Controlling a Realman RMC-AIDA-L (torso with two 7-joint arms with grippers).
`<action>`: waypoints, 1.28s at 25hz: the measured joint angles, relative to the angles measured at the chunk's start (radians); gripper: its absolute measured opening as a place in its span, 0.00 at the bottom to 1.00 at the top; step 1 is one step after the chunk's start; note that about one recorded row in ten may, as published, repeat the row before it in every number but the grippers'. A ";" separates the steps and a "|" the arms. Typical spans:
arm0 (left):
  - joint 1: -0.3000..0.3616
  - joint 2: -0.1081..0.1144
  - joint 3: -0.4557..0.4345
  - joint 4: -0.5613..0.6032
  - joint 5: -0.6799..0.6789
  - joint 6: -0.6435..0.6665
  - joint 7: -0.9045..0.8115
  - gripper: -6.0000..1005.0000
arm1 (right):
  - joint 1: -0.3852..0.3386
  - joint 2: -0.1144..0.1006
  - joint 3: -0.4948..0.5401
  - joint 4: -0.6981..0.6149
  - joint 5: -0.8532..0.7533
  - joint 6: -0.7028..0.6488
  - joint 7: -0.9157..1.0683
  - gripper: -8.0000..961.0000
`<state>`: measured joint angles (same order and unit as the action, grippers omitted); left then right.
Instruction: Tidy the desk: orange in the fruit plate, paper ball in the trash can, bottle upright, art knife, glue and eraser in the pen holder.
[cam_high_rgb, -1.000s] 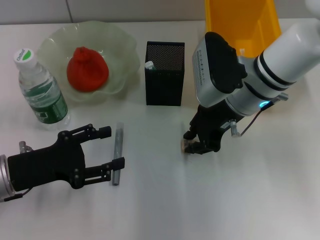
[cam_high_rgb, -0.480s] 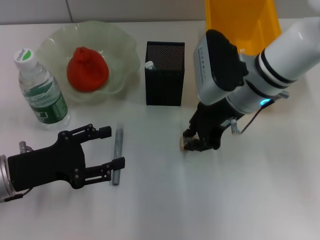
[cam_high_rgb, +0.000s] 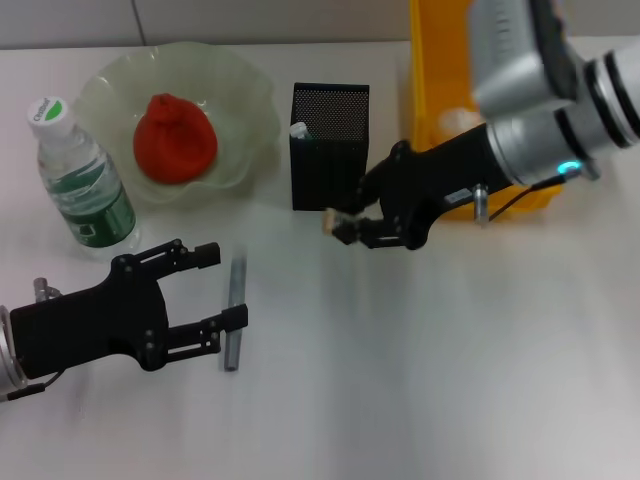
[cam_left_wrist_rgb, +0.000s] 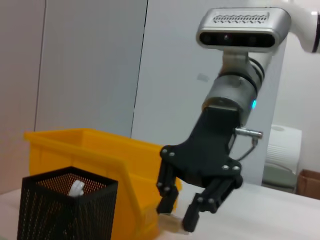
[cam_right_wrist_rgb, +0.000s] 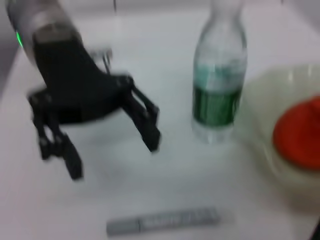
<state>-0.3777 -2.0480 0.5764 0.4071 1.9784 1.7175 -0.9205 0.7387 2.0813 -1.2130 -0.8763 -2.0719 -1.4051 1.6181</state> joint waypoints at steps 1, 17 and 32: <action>0.000 0.000 0.000 0.000 0.000 0.000 0.000 0.80 | 0.000 0.000 0.000 0.000 0.000 0.000 0.000 0.27; 0.003 -0.009 0.000 -0.002 -0.026 0.011 0.000 0.80 | -0.127 0.000 0.069 0.385 0.555 -0.010 -0.579 0.28; 0.008 -0.009 0.000 -0.002 -0.026 0.022 0.000 0.80 | -0.119 0.000 0.081 0.385 0.746 0.183 -0.583 0.28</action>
<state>-0.3696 -2.0571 0.5767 0.4050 1.9527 1.7393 -0.9204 0.6201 2.0816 -1.1324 -0.4917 -1.3255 -1.2224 1.0355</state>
